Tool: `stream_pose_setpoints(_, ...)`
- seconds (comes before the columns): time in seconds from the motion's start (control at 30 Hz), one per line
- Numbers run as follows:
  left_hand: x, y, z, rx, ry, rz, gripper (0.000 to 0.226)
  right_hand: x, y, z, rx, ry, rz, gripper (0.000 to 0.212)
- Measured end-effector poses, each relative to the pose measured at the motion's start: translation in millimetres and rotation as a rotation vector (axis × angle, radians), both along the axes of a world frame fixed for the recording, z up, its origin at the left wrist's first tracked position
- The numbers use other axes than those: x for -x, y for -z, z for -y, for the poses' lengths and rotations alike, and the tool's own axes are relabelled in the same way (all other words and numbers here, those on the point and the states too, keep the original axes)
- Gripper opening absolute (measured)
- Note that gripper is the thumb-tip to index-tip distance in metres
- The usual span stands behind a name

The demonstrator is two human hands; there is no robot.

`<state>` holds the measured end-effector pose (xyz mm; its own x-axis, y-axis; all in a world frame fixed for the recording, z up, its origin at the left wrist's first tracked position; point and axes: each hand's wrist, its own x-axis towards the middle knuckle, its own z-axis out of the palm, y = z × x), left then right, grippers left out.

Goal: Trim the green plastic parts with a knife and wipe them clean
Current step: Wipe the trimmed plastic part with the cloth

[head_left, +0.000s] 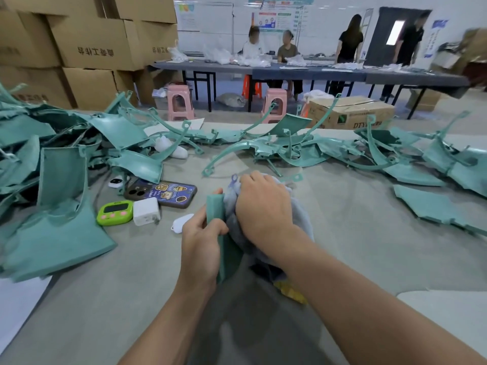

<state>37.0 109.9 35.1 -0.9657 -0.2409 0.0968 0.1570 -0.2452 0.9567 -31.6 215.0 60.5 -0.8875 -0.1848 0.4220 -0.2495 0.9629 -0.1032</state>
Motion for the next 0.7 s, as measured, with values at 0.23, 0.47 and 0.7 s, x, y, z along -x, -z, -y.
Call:
stream_pose_setpoints(0.23,-5,3,-3,0.173,0.081,-0.127,0.064,37,-23,-22,0.01,0.185,0.017,0.016)
stream_pose_setpoints(0.47,-15,-4,-10,0.302,0.092,-0.168,0.07,62,-18,-85,-0.177,0.331,0.03,0.016)
stream_pose_setpoints(0.7,-9,0,-9,0.273,0.052,-0.155,0.071,75,-2,-121,-0.126,0.436,0.035,0.022)
